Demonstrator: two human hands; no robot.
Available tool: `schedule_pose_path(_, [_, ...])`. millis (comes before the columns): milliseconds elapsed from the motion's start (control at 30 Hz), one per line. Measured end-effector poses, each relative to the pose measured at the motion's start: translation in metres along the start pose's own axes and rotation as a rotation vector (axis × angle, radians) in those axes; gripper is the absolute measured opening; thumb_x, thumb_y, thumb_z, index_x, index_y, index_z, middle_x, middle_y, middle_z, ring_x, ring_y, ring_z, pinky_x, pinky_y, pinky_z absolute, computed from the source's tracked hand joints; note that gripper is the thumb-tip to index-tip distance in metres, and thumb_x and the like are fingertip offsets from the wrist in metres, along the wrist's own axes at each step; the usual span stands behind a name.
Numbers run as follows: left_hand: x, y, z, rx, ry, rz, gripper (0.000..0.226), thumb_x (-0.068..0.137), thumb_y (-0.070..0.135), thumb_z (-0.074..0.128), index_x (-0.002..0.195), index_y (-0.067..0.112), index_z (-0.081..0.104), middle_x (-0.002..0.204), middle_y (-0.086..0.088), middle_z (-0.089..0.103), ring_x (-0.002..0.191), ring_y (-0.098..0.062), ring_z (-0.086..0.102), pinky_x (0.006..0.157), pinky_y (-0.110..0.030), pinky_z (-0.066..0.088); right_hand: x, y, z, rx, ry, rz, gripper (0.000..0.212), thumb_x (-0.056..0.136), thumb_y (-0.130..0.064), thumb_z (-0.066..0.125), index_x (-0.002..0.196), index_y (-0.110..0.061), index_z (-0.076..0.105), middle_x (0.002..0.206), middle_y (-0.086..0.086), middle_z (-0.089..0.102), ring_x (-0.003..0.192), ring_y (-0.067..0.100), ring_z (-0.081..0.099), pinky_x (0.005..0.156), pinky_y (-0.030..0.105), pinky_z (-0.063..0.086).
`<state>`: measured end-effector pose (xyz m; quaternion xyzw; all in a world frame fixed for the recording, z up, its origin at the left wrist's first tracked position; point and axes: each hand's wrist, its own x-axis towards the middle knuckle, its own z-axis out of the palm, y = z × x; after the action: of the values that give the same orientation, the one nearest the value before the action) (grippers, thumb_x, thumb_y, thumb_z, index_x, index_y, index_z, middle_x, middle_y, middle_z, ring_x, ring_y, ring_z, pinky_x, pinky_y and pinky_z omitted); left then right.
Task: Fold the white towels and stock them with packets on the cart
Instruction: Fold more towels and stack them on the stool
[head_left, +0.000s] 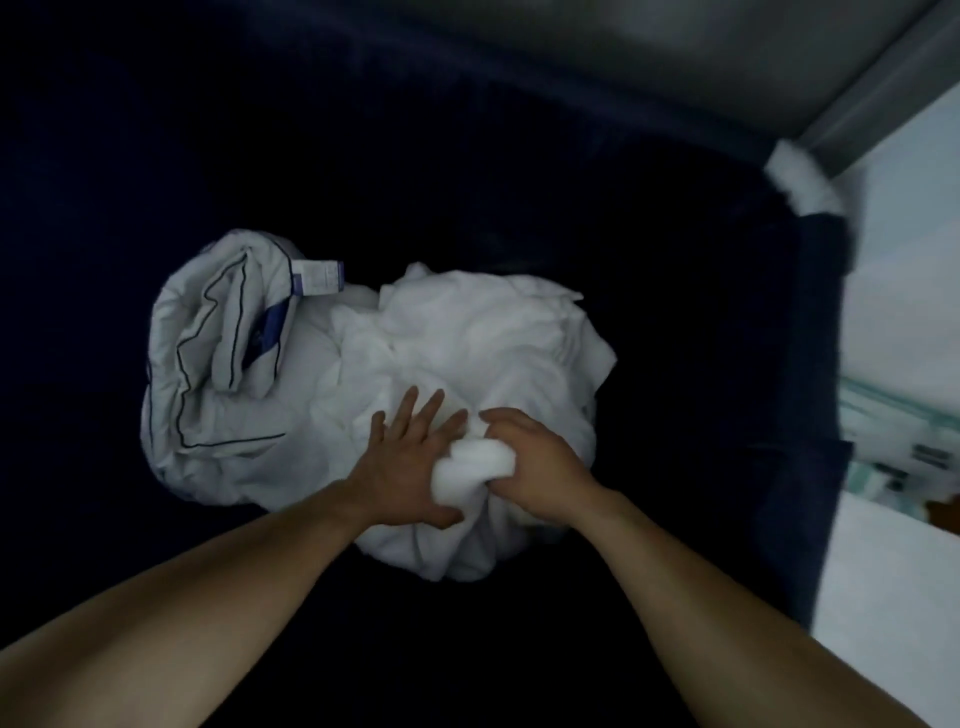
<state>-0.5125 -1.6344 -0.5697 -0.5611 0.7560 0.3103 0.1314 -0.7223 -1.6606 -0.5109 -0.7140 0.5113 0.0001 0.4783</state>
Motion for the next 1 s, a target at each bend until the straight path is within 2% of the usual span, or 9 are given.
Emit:
schedule_pose_path(133, [-0.024,0.04,-0.052,0.067,0.2,0.063,0.127,0.056,0.081,0.064,0.155,0.039,-0.004,0.161,0.005,-0.026,0.143,-0.025,-0.038,0.113,-0.057,-0.015,-0.043,-0.033,-0.042,0.03,0.109,-0.089,0.058,0.079,-0.022,0.078,0.132,-0.019,0.055,0.142,-0.013,0.044,0.126,0.008,0.046,0.106,0.023,0.037])
schedule_pose_path(267, [-0.062,0.095,-0.107,0.02,0.391,0.065,0.114,0.061,0.07,0.072,0.154,0.036,0.015,0.165,0.009,-0.007,0.146,-0.016,-0.028,0.119,-0.055,-0.007,-0.099,-0.066,-0.091,0.079,0.259,-0.193,0.056,0.074,-0.015,0.079,0.125,-0.02,0.056,0.132,-0.014,0.054,0.117,0.002,0.05,0.095,0.009,0.037])
schedule_pose_path(367, [-0.098,0.149,-0.152,-0.165,0.432,0.047,0.093,0.073,0.046,0.079,0.151,0.032,0.03,0.152,0.012,0.036,0.148,-0.015,0.02,0.114,-0.039,0.024,-0.148,-0.084,-0.123,0.143,0.383,-0.254,0.055,0.07,-0.019,0.078,0.115,-0.041,0.056,0.125,-0.017,0.06,0.114,0.001,0.056,0.092,0.018,0.046])
schedule_pose_path(467, [-0.128,0.209,-0.186,-0.353,0.552,0.021,0.058,0.079,0.038,0.075,0.131,0.044,0.049,0.114,0.018,0.056,0.111,-0.014,0.056,0.087,-0.03,0.044,-0.205,-0.096,-0.157,0.179,0.525,-0.311,0.054,0.072,-0.014,0.08,0.11,-0.042,0.055,0.121,-0.016,0.061,0.107,-0.001,0.057,0.082,0.006,0.042])
schedule_pose_path(567, [-0.146,0.265,-0.211,-0.467,0.646,0.091,0.053,0.078,0.045,0.072,0.126,0.049,0.05,0.117,0.014,0.063,0.107,-0.014,0.062,0.091,-0.037,0.053,-0.264,-0.102,-0.194,0.175,0.655,-0.349,0.056,0.074,-0.015,0.082,0.122,-0.03,0.057,0.121,-0.011,0.059,0.103,0.003,0.054,0.075,-0.001,0.038])
schedule_pose_path(667, [-0.158,0.326,-0.238,-0.432,0.718,0.177,0.044,0.081,0.05,0.069,0.122,0.046,0.052,0.109,0.018,0.063,0.102,-0.01,0.062,0.081,-0.028,0.051,-0.322,-0.103,-0.228,0.16,0.809,-0.383,0.057,0.073,-0.016,0.082,0.123,-0.028,0.059,0.115,-0.013,0.057,0.097,0.001,0.052,0.073,0.001,0.038])
schedule_pose_path(833, [-0.175,0.418,-0.265,-0.441,0.788,0.383,0.051,0.085,0.04,0.073,0.131,0.031,0.053,0.108,0.017,0.055,0.099,-0.008,0.054,0.082,-0.023,0.04,-0.406,-0.096,-0.267,0.157,1.055,-0.437,0.055,0.066,-0.005,0.081,0.114,-0.027,0.063,0.113,-0.019,0.062,0.093,-0.016,0.053,0.081,0.005,0.043])
schedule_pose_path(900, [-0.173,0.444,-0.268,-0.442,0.792,0.477,0.051,0.083,0.038,0.076,0.128,0.03,0.054,0.103,0.019,0.056,0.094,-0.007,0.056,0.074,-0.019,0.04,-0.434,-0.09,-0.274,0.153,1.121,-0.412,0.055,0.065,-0.005,0.08,0.112,-0.029,0.063,0.113,-0.017,0.064,0.094,-0.01,0.055,0.083,0.011,0.046])
schedule_pose_path(1000, [-0.175,0.481,-0.267,-0.478,0.765,0.6,0.046,0.08,0.036,0.079,0.117,0.034,0.052,0.093,0.025,0.057,0.083,0.003,0.056,0.068,-0.014,0.04,-0.472,-0.08,-0.281,0.126,1.221,-0.373,0.053,0.065,-0.005,0.079,0.108,-0.031,0.061,0.112,-0.016,0.065,0.093,-0.005,0.057,0.079,0.006,0.044])
